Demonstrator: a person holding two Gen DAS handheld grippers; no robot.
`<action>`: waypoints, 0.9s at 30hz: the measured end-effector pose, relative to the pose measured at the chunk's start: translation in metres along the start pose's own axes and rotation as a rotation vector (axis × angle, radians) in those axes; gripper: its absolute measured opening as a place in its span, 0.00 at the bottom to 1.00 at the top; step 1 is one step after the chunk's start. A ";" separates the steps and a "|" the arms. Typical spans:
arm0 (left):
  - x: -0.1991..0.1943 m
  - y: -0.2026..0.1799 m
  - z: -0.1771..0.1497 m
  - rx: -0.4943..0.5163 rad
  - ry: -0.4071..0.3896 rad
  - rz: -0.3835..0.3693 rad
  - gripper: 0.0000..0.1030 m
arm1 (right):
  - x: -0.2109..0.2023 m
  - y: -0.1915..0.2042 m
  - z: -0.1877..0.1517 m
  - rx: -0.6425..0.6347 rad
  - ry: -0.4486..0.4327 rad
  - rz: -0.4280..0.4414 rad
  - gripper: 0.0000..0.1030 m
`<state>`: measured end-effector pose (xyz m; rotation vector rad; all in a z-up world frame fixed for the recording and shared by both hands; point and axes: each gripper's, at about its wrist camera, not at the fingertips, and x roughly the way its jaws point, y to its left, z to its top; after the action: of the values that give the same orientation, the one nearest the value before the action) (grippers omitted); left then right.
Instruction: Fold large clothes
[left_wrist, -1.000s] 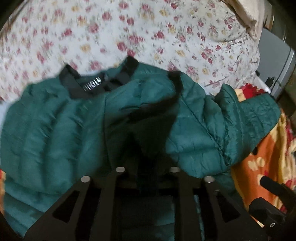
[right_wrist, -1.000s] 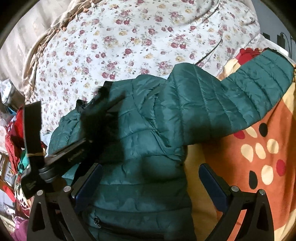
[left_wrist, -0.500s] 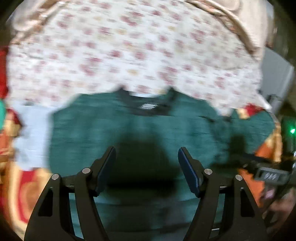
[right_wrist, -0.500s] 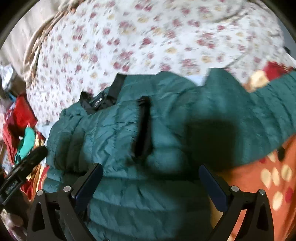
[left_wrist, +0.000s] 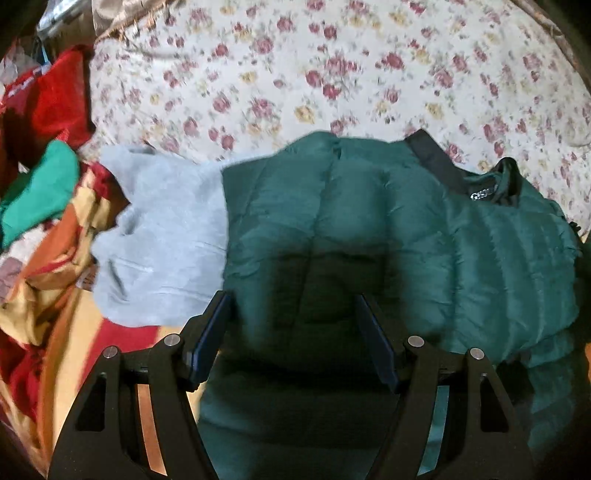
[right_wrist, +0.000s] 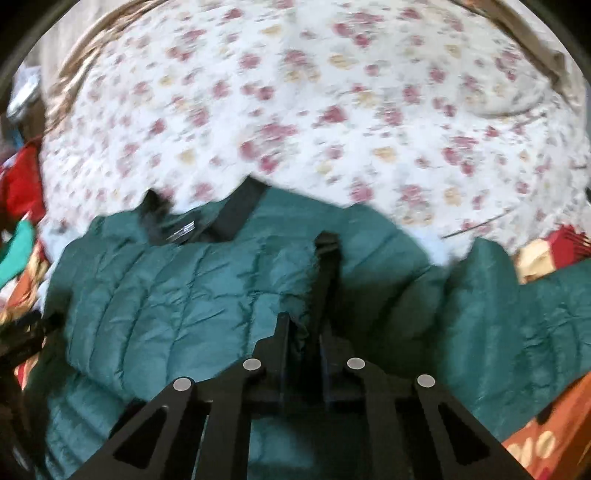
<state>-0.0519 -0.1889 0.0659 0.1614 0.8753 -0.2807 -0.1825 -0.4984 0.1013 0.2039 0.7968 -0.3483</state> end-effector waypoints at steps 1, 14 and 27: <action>0.003 -0.002 0.000 -0.003 -0.001 0.008 0.70 | 0.007 -0.004 0.001 0.010 0.015 -0.012 0.12; 0.011 -0.012 -0.004 -0.001 -0.007 0.027 0.79 | -0.032 0.006 -0.013 -0.043 -0.046 0.012 0.79; 0.021 -0.012 -0.004 -0.011 -0.006 0.021 0.82 | 0.059 0.039 -0.009 -0.074 0.099 0.056 0.78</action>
<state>-0.0459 -0.2030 0.0473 0.1591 0.8686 -0.2569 -0.1357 -0.4729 0.0543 0.1749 0.8981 -0.2572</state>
